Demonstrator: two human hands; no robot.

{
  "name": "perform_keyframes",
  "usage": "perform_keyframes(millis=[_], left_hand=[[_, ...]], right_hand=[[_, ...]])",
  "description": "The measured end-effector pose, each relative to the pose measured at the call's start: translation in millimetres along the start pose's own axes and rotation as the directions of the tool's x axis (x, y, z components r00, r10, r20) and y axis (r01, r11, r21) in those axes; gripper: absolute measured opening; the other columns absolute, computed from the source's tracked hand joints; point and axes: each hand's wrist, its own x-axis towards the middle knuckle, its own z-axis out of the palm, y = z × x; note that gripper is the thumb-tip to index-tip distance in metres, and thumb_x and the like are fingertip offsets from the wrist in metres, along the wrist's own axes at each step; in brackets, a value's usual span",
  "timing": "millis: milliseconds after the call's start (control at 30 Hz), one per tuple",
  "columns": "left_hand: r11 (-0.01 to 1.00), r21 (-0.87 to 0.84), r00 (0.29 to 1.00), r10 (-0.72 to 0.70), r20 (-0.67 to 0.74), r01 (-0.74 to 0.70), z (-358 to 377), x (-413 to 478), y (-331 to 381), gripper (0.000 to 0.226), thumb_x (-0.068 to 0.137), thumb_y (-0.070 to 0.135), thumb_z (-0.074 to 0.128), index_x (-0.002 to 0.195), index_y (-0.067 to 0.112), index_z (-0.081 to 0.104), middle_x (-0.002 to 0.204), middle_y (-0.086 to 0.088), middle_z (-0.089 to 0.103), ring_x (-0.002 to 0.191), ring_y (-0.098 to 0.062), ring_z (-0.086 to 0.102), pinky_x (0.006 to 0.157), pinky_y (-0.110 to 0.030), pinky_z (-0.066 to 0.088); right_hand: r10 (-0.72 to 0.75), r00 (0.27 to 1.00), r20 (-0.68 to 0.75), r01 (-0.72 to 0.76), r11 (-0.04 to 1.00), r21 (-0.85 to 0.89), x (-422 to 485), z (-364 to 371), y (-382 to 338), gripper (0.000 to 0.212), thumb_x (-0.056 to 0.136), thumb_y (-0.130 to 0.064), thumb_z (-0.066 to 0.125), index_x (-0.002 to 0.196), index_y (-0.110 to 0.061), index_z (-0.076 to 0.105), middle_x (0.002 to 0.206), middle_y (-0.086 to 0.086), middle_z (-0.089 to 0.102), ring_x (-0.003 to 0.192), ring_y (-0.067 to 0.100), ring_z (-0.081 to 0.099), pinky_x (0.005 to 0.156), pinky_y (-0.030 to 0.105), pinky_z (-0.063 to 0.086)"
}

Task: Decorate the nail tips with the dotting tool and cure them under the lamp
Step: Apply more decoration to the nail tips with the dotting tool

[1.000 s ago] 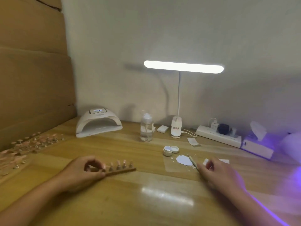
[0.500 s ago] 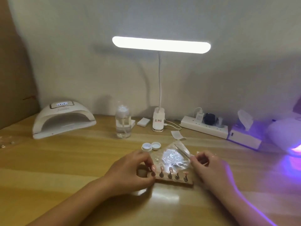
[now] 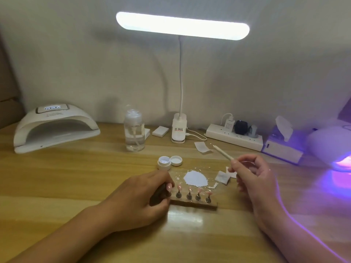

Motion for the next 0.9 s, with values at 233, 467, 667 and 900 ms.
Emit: perform_keyframes(millis=[233, 467, 667, 900], left_hand=[[0.989, -0.136, 0.998, -0.057, -0.002, 0.057, 0, 4, -3, 0.014, 0.084, 0.041, 0.050, 0.094, 0.046, 0.041, 0.104, 0.011, 0.062, 0.092, -0.016, 0.061, 0.078, -0.041, 0.051], [0.995, -0.076, 0.997, -0.065, -0.044, 0.062, 1, 6, -3, 0.012, 0.083, 0.043, 0.049, 0.093, 0.044, 0.042, 0.101, 0.017, 0.057, 0.095, -0.009, 0.054, 0.081, -0.034, 0.047], [0.905, -0.354, 0.964, -0.264, -0.033, 0.235, 3, 16, 0, 0.020, 0.084, 0.019, 0.073, 0.080, 0.034, 0.059, 0.092, 0.014, 0.069, 0.091, -0.005, 0.063, 0.083, -0.032, 0.051], [0.855, -0.440, 0.948, -0.318, -0.030, 0.273, 5, 14, 2, 0.013, 0.084, 0.018, 0.076, 0.083, 0.025, 0.065, 0.091, 0.008, 0.074, 0.091, -0.011, 0.068, 0.089, -0.044, 0.053]], right_hand=[[0.170, 0.985, 0.013, -0.164, 0.927, 0.338, 5, 0, 0, 0.011, 0.083, -0.019, 0.076, 0.077, -0.013, 0.069, 0.063, -0.003, 0.062, 0.057, 0.003, 0.058, 0.058, 0.021, 0.056], [0.235, 0.972, 0.028, -0.228, 0.901, 0.370, -1, 17, -1, 0.023, 0.095, -0.023, 0.064, 0.081, -0.011, 0.050, 0.049, -0.005, 0.042, 0.045, 0.003, 0.044, 0.062, 0.028, 0.061], [0.198, 0.980, 0.010, -0.193, 0.936, 0.294, 0, 17, 4, 0.026, 0.095, -0.026, 0.063, 0.077, -0.016, 0.048, 0.052, -0.005, 0.043, 0.049, 0.004, 0.044, 0.071, 0.031, 0.053], [-0.008, 0.985, 0.170, 0.033, 0.988, -0.149, -12, 19, 5, 0.016, 0.093, -0.035, 0.064, 0.082, -0.025, 0.068, 0.075, -0.001, 0.075, 0.057, 0.009, 0.059, 0.051, 0.027, 0.046]])
